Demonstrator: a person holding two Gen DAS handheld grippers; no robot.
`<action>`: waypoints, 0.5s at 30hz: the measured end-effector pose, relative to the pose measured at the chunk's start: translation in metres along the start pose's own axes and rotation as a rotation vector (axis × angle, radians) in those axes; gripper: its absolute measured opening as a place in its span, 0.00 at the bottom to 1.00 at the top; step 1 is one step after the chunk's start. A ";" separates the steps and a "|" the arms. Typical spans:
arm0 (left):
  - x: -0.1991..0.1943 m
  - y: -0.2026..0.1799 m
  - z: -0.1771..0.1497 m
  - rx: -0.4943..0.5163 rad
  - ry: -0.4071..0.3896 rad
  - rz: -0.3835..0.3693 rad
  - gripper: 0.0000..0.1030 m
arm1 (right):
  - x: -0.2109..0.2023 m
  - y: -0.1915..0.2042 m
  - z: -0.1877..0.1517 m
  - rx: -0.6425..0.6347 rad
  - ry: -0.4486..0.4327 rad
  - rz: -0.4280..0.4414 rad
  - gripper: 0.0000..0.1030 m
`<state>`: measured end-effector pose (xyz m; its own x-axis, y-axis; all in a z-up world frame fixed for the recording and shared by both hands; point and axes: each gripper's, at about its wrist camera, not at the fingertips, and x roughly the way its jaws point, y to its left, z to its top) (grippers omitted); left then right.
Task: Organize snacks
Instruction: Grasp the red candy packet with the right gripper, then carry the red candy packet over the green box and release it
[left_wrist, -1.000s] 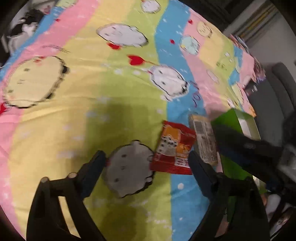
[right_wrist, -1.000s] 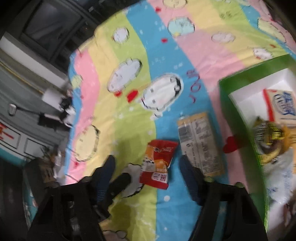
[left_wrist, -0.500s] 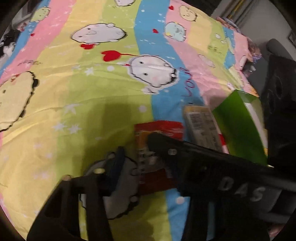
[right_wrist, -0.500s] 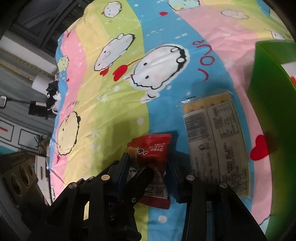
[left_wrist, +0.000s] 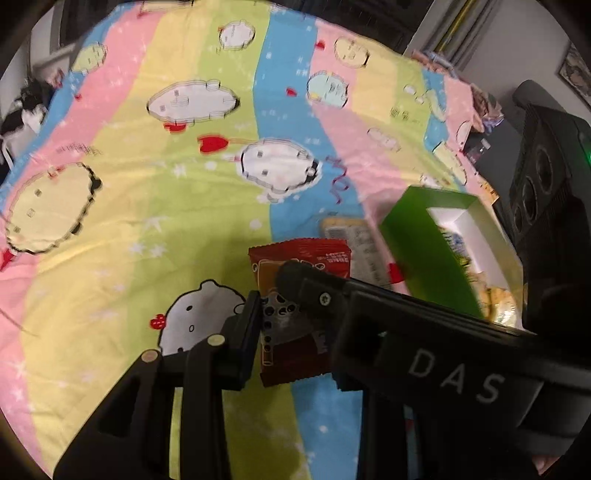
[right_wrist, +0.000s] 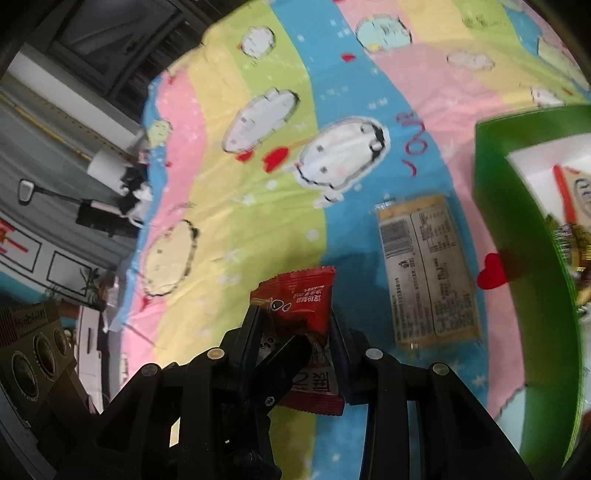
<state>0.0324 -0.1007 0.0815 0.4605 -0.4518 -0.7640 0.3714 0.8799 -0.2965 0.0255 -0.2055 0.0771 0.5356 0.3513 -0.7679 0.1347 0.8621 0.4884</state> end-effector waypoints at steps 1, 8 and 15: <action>-0.009 -0.005 -0.001 0.008 -0.019 0.005 0.29 | -0.006 0.003 -0.001 -0.007 -0.011 0.006 0.37; -0.063 -0.036 -0.004 0.061 -0.134 0.025 0.29 | -0.066 0.023 -0.011 -0.064 -0.116 0.046 0.37; -0.096 -0.062 -0.006 0.104 -0.207 0.009 0.29 | -0.116 0.037 -0.020 -0.118 -0.212 0.041 0.37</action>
<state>-0.0398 -0.1116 0.1694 0.6160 -0.4740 -0.6292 0.4428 0.8689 -0.2211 -0.0486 -0.2072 0.1753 0.7029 0.3130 -0.6387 0.0181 0.8898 0.4560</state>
